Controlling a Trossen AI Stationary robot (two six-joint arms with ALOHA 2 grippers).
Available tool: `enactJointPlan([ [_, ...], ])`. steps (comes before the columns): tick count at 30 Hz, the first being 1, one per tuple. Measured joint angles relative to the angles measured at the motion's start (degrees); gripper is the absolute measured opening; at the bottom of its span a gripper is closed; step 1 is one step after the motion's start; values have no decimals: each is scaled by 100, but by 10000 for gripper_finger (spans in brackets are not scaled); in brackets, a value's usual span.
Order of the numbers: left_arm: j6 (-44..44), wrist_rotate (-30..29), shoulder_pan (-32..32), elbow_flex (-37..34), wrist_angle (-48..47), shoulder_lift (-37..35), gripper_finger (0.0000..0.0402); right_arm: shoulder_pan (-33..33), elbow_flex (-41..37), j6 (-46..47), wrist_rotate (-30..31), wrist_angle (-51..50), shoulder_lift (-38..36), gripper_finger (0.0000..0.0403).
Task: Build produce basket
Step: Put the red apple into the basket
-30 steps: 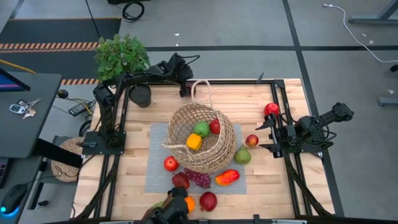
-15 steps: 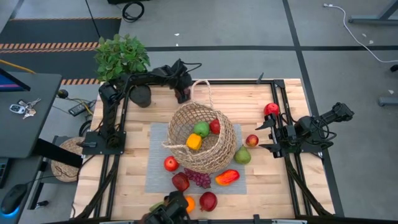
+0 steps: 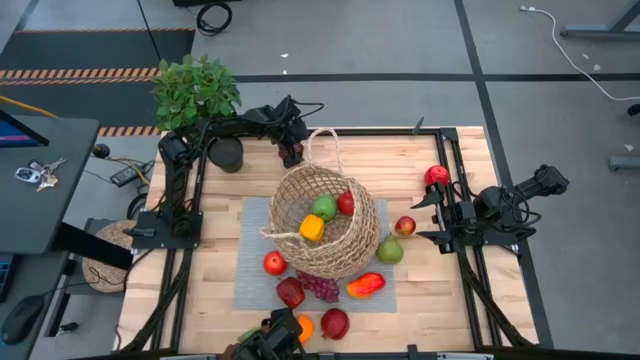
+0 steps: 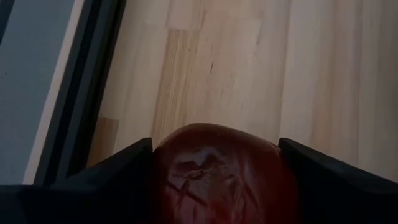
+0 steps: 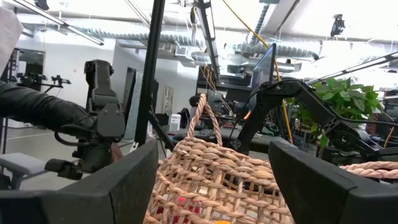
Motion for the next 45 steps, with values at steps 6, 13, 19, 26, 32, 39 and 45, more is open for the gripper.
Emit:
enactJointPlan([
  [6,-28,201,-4,173,-209,-525,331,-2,0,0,-2,2,0,310],
  [13,-464,680,-48,229,-251,-1612,331,-1,0,0,-2,3,0,310],
  [19,-1115,799,-248,229,87,-2564,331,-2,1,0,-2,2,0,310],
  [26,-2224,560,-881,231,1133,-3270,332,-2,1,0,-3,0,0,310],
  [32,-3927,-54,-1466,231,1970,-3369,332,-2,1,0,-3,1,0,310],
  [39,-4726,-605,-1812,229,2044,-3344,332,-1,2,0,-4,2,0,310],
  [45,-4852,-642,-1969,229,2145,-3346,332,0,2,0,-4,2,-2,310],
])
